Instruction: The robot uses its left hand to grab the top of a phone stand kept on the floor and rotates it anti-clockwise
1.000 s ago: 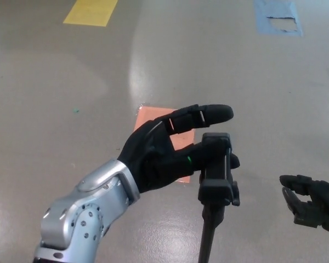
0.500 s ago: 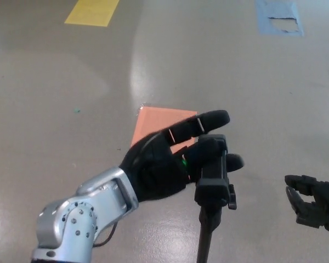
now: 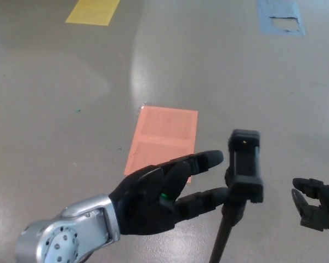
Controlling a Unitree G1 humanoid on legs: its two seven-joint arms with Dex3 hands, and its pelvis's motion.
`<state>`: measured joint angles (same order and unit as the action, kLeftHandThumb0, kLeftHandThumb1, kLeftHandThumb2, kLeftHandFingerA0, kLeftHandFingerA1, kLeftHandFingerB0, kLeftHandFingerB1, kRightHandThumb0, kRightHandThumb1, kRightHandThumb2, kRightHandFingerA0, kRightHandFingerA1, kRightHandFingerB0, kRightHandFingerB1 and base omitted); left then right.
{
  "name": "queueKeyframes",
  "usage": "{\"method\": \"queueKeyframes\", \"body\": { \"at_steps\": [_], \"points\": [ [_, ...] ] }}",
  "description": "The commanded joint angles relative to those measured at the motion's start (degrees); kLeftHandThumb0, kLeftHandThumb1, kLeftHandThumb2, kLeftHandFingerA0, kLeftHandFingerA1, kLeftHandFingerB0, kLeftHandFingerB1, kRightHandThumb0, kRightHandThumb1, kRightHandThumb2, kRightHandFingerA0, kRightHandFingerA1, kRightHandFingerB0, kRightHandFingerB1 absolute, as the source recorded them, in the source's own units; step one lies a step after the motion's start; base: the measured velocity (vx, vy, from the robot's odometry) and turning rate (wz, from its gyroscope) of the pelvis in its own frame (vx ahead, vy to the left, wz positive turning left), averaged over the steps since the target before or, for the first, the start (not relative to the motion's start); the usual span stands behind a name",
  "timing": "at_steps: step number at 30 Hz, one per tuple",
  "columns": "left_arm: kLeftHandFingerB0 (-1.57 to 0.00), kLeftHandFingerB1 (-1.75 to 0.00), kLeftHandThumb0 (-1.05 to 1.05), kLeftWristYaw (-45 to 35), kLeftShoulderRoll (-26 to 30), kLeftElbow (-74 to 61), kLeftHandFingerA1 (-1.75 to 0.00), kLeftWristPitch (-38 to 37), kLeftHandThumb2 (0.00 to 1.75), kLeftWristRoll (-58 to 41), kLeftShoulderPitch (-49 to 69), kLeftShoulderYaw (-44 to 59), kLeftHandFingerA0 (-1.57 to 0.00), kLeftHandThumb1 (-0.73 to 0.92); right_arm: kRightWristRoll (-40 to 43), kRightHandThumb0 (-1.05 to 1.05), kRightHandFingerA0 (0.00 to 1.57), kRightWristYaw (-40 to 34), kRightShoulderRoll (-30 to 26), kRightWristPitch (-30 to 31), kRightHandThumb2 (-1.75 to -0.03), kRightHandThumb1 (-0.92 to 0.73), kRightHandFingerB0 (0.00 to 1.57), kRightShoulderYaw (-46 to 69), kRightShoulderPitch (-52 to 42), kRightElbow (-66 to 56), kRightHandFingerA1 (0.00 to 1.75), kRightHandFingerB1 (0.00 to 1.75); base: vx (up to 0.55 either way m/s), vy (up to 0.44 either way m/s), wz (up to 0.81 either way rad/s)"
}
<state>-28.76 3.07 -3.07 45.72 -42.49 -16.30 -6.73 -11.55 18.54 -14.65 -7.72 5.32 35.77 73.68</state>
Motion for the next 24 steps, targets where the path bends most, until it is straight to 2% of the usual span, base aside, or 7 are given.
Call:
{"method": "queueKeyframes", "body": {
  "at_steps": [1, 8, 11, 14, 16, 20, 24],
  "points": [
    [0.00, -0.02, -0.92, -4.49, 1.07, -1.49, -0.07, -5.10, 0.92, 1.81, 1.10, 0.04, 0.00, 0.53, 0.90, -0.88, 0.05, -1.60, -1.05, -0.69, -1.06, -0.76, 0.03, -0.31, -0.75, 0.27, 0.26, 0.09, 0.00, 0.000, 0.00],
    [0.00, 0.00, -0.91, -7.07, 3.17, -0.57, -0.05, -8.16, 0.86, 3.41, 0.95, 1.28, 0.00, 0.53, 1.59, -0.87, 0.05, -1.85, -0.45, -0.83, -1.07, -0.73, 0.00, -0.46, -0.67, 0.40, 0.30, 0.12, 0.00, 0.000, 0.00],
    [0.00, -0.01, -0.97, -8.94, 6.14, 2.35, -0.07, -12.20, 0.95, 6.95, 1.49, 1.41, 0.00, 0.59, 1.69, -0.87, 0.03, -2.29, -0.40, -0.60, -1.06, -0.75, 0.02, -0.58, -0.83, 0.43, 0.24, 0.10, 0.00, 0.000, 0.00],
    [0.00, 0.00, -0.83, -9.74, 10.35, 6.83, -0.05, -13.74, 0.80, 9.47, 1.65, 2.60, 0.00, 0.45, -1.09, -0.84, 0.06, -4.69, -1.36, -0.90, -1.06, -0.73, 0.00, -3.17, -1.19, 0.32, 0.26, 0.14, 0.00, 0.000, 0.00],
    [0.00, -0.04, -0.81, -8.87, 12.71, 9.76, -0.09, -16.09, 0.84, 12.39, 2.05, 2.71, 0.00, 0.48, -2.20, -0.84, 0.08, -6.09, -2.05, -0.95, -1.05, -0.72, 0.00, -4.45, -1.38, 0.34, 0.29, 0.14, 0.00, 0.000, 0.00],
    [0.00, 0.00, -0.76, -2.85, 18.14, 20.33, -0.11, -35.43, 0.79, 27.18, 4.05, -0.56, 0.00, 0.46, -0.52, -0.85, 0.05, -6.64, -2.88, -1.44, -1.02, -0.73, 0.04, -3.87, -2.88, 0.45, 0.28, 0.11, 0.00, 0.000, 0.00],
    [0.00, -0.08, -0.68, 1.58, 20.21, 29.84, -0.20, -45.22, 0.77, 31.72, 5.24, -0.30, 0.00, 0.42, 1.65, -0.83, 0.01, -5.97, -3.17, -1.88, -1.04, -0.74, 0.00, -2.01, -4.80, 0.45, 0.25, 0.11, 0.00, 0.000, 0.00]
  ]
}}
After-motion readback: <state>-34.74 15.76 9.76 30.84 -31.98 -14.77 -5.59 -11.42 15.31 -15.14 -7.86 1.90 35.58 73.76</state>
